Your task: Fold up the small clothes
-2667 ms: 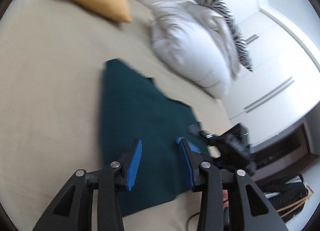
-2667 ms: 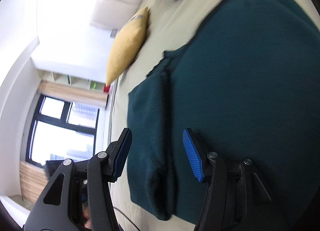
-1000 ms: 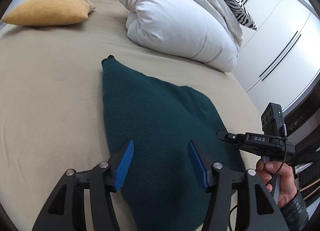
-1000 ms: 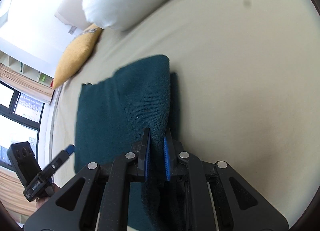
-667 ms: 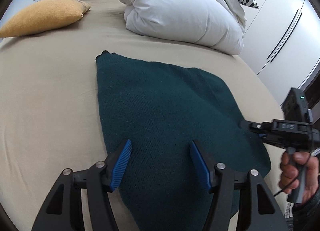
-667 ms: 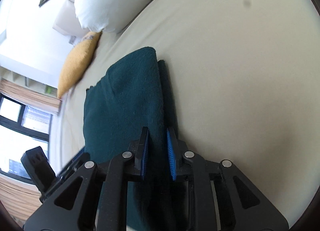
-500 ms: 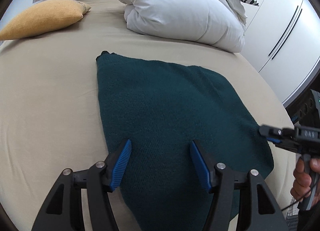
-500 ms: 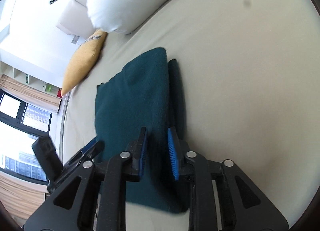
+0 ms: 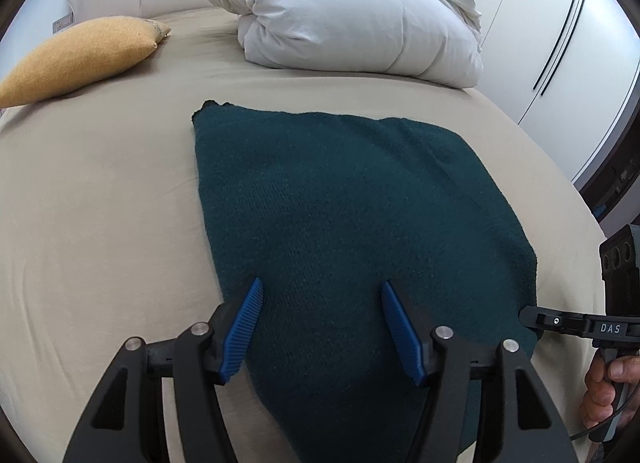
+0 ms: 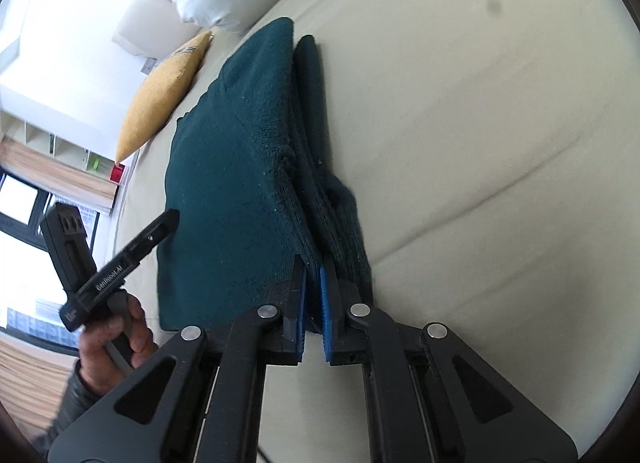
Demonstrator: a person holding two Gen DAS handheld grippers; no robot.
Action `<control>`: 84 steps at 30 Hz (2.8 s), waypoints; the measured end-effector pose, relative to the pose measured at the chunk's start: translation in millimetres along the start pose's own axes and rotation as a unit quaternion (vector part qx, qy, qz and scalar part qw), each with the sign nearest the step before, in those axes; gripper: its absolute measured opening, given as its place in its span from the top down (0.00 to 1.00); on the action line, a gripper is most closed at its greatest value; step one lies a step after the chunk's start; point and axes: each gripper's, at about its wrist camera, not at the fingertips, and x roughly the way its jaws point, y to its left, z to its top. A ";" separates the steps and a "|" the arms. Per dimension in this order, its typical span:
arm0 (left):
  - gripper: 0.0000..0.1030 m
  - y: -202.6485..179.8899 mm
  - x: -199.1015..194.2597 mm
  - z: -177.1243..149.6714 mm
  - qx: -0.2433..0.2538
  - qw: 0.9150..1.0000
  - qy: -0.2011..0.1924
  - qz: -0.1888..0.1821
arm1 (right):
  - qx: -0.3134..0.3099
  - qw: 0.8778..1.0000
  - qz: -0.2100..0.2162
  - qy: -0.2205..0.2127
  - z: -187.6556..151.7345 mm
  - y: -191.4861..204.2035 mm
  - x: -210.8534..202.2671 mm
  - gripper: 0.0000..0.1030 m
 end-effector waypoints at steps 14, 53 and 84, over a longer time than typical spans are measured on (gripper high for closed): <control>0.39 -20.4 -13.0 48.2 0.040 0.996 -0.037 0.064 | -0.030 0.996 0.068 -0.047 79.1 38.2 -25.6 0.73; 0.30 -8.3 42.4 47.7 0.052 0.995 0.005 0.081 | -0.031 0.994 0.105 0.006 60.8 -1.0 4.4 0.72; 0.33 -25.8 -68.0 -30.5 0.030 0.999 -0.017 0.010 | -0.009 0.999 0.042 -0.025 -3.4 -17.4 -69.3 0.53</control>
